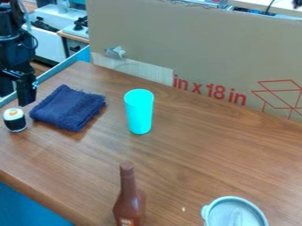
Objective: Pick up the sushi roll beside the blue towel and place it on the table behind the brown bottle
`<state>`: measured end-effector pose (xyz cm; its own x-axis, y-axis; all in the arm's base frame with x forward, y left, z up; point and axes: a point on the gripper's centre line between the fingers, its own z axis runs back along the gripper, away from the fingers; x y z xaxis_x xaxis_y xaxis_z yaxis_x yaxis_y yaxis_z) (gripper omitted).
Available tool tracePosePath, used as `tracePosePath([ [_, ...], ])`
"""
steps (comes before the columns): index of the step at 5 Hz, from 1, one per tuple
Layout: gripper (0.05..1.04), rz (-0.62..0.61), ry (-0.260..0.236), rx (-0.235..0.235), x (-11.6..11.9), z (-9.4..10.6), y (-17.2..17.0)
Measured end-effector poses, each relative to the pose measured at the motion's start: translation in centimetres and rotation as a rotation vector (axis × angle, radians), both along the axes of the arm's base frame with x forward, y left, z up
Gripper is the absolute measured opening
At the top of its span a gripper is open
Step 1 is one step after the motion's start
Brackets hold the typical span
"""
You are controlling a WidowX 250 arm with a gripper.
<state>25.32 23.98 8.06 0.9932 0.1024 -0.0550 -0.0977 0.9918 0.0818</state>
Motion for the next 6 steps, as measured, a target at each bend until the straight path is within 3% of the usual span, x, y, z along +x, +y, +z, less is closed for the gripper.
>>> tracePosePath([
  [1, 1.001, 0.022, 0.015, 0.015, 0.0, -0.5, 1.2],
  [2, 1.001, 0.036, 0.068, 0.008, -0.6, -2.0, 1.7],
  [4, 1.001, -0.049, 0.109, -0.076, -1.5, -3.0, 0.3],
  [6, 0.995, -0.025, 0.18, -0.06, -2.4, -5.6, 0.7],
])
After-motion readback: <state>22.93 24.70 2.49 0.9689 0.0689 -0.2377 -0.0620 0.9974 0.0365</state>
